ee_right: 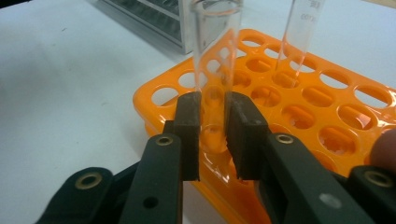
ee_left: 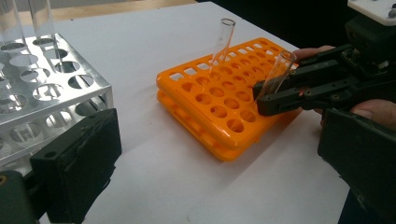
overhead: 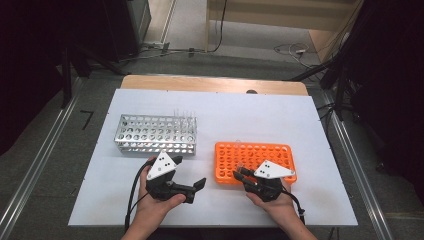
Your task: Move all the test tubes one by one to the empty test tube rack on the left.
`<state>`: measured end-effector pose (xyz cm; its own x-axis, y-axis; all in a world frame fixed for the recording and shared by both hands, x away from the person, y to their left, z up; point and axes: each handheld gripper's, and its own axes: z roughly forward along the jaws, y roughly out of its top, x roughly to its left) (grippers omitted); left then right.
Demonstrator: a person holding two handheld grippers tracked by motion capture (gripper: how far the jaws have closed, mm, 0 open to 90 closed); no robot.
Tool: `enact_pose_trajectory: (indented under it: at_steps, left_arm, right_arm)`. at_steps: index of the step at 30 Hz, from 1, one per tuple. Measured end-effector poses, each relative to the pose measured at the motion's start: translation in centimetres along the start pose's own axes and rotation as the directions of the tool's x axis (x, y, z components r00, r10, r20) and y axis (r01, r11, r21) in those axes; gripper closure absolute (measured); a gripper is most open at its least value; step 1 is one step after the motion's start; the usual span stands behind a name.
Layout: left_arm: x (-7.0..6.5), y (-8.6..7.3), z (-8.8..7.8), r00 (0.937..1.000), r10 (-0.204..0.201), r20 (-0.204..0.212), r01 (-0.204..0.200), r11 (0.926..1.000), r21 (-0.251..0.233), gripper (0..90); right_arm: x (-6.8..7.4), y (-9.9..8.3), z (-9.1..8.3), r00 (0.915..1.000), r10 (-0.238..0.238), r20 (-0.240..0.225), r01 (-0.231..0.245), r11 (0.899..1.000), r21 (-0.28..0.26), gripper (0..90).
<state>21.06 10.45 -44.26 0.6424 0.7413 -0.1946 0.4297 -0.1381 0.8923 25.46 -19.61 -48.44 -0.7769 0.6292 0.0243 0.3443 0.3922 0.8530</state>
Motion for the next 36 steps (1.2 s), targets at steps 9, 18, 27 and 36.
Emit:
enact_pose_trajectory:
  at_steps: [9, 18, 27, 36]
  left_arm:
    - [-0.2, 0.1, -0.1, 1.0000, 0.007, 0.005, -0.007, 1.0000, -0.003, 0.0]
    - [-0.6, 0.4, -0.2, 0.9997, 0.013, 0.022, -0.013, 0.9998, -0.012, 0.7]
    - [-1.8, 0.9, -0.2, 0.9953, 0.028, 0.093, -0.026, 0.9994, -0.023, 4.5]
    - [-3.7, 1.6, -0.1, 0.9819, 0.041, 0.185, -0.037, 0.9990, -0.024, 27.4]
  right_arm:
    - [-0.2, 0.5, -0.7, 0.9999, 0.012, 0.004, -0.012, 1.000, -0.028, 74.2]
    - [0.3, 1.5, -2.0, 0.9997, -0.024, 0.007, 0.024, 0.998, -0.064, 74.2]
    - [2.5, 2.3, -2.4, 0.9972, -0.071, -0.023, 0.070, 0.996, -0.048, 74.2]
    - [4.9, 2.6, -2.0, 0.9895, -0.114, -0.089, 0.113, 0.993, -0.022, 74.2]
